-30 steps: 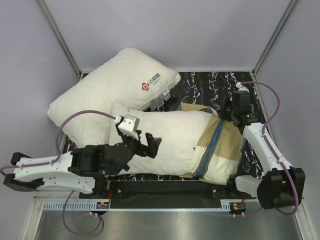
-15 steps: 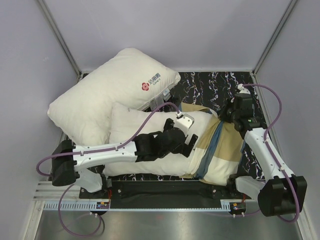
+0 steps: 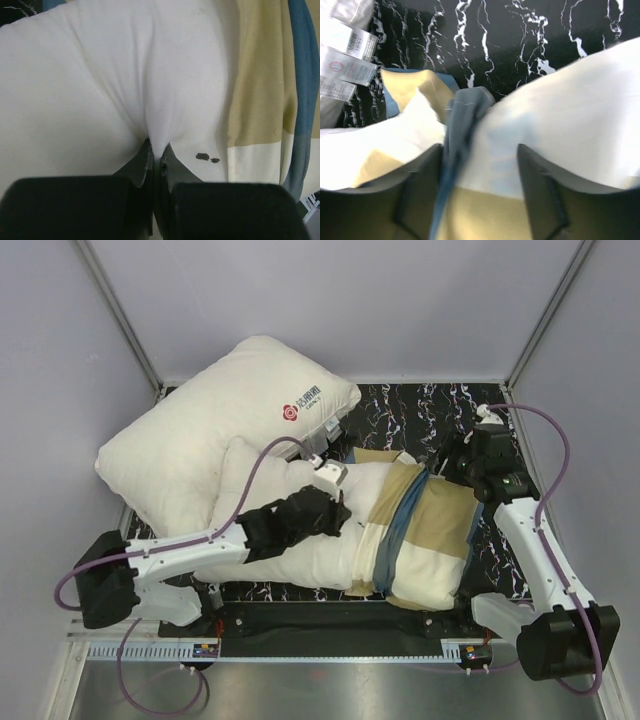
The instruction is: Remove the pillowcase from the pillow
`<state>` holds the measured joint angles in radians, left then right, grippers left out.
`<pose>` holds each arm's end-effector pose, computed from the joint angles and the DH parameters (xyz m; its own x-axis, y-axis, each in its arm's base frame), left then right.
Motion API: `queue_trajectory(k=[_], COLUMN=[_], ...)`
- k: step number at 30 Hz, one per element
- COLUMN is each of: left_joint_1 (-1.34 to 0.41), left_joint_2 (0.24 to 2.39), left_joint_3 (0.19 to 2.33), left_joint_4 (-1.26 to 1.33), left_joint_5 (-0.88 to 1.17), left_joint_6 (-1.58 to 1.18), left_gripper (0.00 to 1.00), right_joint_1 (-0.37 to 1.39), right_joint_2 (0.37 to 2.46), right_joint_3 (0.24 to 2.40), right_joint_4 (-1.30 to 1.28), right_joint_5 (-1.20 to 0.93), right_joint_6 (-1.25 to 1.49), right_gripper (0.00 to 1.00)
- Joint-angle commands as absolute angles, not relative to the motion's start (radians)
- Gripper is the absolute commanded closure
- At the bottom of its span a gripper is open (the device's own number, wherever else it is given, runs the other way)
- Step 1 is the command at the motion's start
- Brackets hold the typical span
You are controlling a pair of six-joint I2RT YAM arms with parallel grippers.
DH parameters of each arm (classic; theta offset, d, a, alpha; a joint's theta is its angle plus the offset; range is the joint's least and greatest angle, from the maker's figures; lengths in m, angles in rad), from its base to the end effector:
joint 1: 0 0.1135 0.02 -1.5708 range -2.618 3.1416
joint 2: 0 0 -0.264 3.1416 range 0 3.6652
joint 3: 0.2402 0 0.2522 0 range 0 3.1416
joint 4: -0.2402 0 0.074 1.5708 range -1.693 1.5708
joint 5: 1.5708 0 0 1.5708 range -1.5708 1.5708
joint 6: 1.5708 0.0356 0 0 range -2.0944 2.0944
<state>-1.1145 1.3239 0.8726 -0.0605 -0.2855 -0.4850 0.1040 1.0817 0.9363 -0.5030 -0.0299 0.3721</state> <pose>0.1396 -0.2616 0.2637 -0.5420 0.0891 -0.8356 0.5657 0.7740 -0.2844 0.2330 0.0254 0.3042 -0.6059 0.3022 -0.7359 0.0996 0.9466 0.3066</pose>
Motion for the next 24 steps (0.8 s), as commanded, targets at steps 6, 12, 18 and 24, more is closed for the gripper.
queue_trajectory(k=[6, 12, 18, 24], left_joint_1=[-0.930, -0.842, -0.764, -0.741], left_joint_2=[1.103, 1.081, 1.179, 1.281], left_joint_3=[0.689, 0.702, 0.819, 0.929], left_joint_4=[-0.239, -0.213, -0.235, -0.241], left_joint_5=[-0.316, -0.244, -0.151, -0.100], left_joint_6=[-0.457, -0.443, -0.419, -0.426], left_gripper=[1.00, 1.00, 1.00, 1.00], right_joint_1=[0.104, 0.103, 0.104, 0.139], right_joint_2=[0.910, 0.744, 0.658, 0.686], right_joint_3=[1.117, 1.028, 0.894, 0.851], right_joint_4=[-0.701, -0.698, -0.654, -0.615], right_joint_5=[-0.078, -0.241, -0.391, -0.397], right_joint_6=[0.328, 0.393, 0.460, 0.476], right_gripper=[0.15, 0.19, 0.24, 0.26])
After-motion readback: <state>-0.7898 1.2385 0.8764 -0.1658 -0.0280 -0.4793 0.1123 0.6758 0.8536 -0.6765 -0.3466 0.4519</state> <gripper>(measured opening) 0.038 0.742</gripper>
